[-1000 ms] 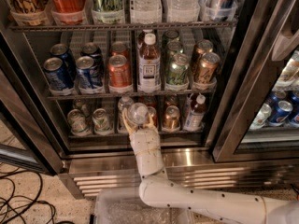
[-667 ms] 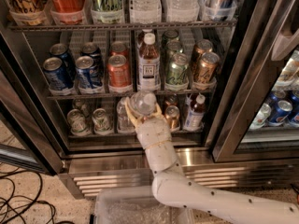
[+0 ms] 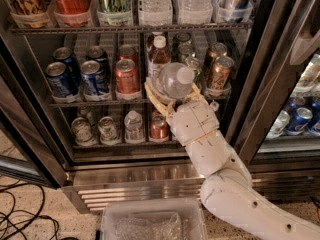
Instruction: Pick water bottle from bottom shelf of fridge
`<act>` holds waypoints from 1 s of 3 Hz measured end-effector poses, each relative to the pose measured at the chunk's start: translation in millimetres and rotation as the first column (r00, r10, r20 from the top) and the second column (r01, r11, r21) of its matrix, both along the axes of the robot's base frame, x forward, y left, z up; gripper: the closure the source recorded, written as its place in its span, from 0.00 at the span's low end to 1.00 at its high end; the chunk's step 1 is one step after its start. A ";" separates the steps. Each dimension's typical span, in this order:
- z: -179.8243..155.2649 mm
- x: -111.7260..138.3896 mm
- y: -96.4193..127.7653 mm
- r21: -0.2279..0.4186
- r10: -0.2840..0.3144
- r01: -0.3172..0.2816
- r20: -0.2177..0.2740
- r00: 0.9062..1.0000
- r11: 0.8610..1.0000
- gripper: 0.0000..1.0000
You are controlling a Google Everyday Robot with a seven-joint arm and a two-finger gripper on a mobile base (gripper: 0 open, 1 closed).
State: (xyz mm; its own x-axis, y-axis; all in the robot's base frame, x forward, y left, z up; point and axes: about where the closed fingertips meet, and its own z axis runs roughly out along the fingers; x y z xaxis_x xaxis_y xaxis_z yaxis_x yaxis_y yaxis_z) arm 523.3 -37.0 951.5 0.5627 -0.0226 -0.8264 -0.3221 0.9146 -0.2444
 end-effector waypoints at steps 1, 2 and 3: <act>45.1 -22.4 -16.7 -0.049 0.045 -0.043 0.035 0.998 0.998 1.00; 81.5 -49.6 -14.1 -0.041 0.138 -0.136 0.047 0.989 0.990 1.00; 103.3 -79.9 16.2 -0.003 0.297 -0.297 0.068 0.952 0.955 1.00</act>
Offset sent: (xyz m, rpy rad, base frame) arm -0.0981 0.0173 0.0395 -0.5000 0.0438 0.3757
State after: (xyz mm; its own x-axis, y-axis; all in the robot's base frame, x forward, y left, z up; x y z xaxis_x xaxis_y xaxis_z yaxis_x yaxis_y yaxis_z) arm 443.5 -20.8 1054.8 0.5971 0.1596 -0.7861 -0.5627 0.7817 -0.2688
